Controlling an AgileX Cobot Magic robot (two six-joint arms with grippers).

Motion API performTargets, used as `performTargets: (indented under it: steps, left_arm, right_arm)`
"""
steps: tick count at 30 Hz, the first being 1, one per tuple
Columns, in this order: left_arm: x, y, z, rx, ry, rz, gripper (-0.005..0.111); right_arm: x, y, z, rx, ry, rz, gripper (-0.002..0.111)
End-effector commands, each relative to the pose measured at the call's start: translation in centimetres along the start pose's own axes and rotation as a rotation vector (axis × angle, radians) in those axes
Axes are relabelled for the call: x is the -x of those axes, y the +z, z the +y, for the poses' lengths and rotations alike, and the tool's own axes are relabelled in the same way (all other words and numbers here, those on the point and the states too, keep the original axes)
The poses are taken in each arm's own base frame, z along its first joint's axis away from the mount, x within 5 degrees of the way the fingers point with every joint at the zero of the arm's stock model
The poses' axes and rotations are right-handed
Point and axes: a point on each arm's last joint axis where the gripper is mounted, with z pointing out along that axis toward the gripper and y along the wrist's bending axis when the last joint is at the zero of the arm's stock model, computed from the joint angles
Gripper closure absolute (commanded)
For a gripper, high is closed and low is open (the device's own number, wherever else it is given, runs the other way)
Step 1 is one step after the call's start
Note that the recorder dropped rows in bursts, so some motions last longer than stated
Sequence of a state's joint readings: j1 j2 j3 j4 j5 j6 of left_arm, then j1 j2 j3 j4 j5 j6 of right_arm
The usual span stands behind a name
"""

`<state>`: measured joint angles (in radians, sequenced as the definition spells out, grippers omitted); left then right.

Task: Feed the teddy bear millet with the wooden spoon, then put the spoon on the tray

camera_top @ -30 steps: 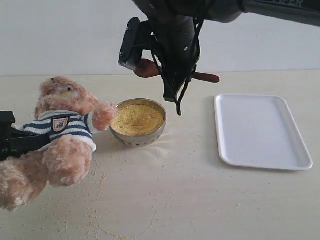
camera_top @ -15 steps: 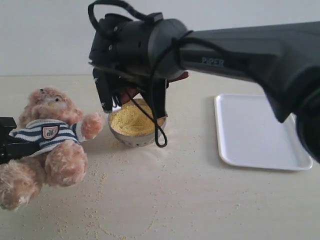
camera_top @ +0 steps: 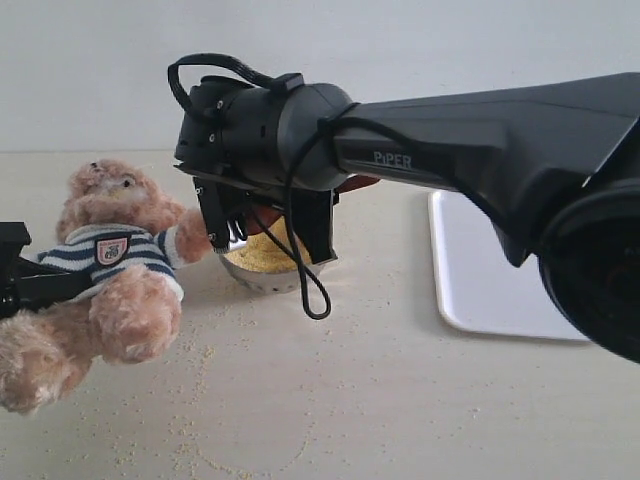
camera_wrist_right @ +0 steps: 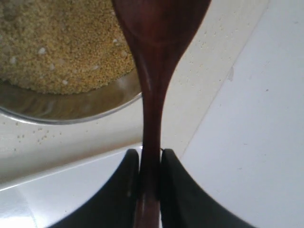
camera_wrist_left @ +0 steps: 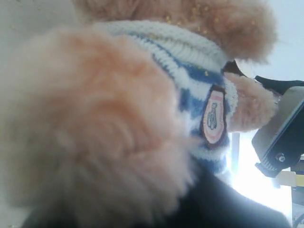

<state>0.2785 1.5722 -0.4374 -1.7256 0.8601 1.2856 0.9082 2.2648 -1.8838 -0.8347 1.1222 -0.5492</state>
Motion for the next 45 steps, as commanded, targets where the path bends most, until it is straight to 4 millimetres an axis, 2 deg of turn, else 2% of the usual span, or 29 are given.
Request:
performTargets:
  steps: [1,6,20,27,34,45]
  left_arm:
    - [0.2,0.0,-0.4,-0.008,0.005,-0.016,0.102]
    - [0.8,-0.2,1.6,0.208,0.01,-0.079,0.102]
    - [0.6,-0.1,0.8,0.125,-0.01,-0.056,0.102]
    - [0.5,0.0,0.6,0.105,-0.01,-0.05,0.102]
    - [0.5,0.0,0.6,0.105,-0.01,-0.05,0.102]
    - [0.5,0.0,0.6,0.105,-0.007,-0.05,0.102]
  right_arm:
    - [-0.3,-0.2,-0.1,0.008,0.01,0.0,0.109]
    - [-0.3,-0.2,-0.1,0.017,0.019,0.003,0.109]
    - [-0.9,0.9,-0.5,0.039,0.073,-0.05,0.109]
    - [0.3,1.8,-0.1,0.045,0.065,-0.117,0.109]
    - [-0.8,2.2,-0.1,0.069,0.091,-0.046,0.109]
    - [-0.7,2.1,1.0,0.184,0.021,-0.052,0.109]
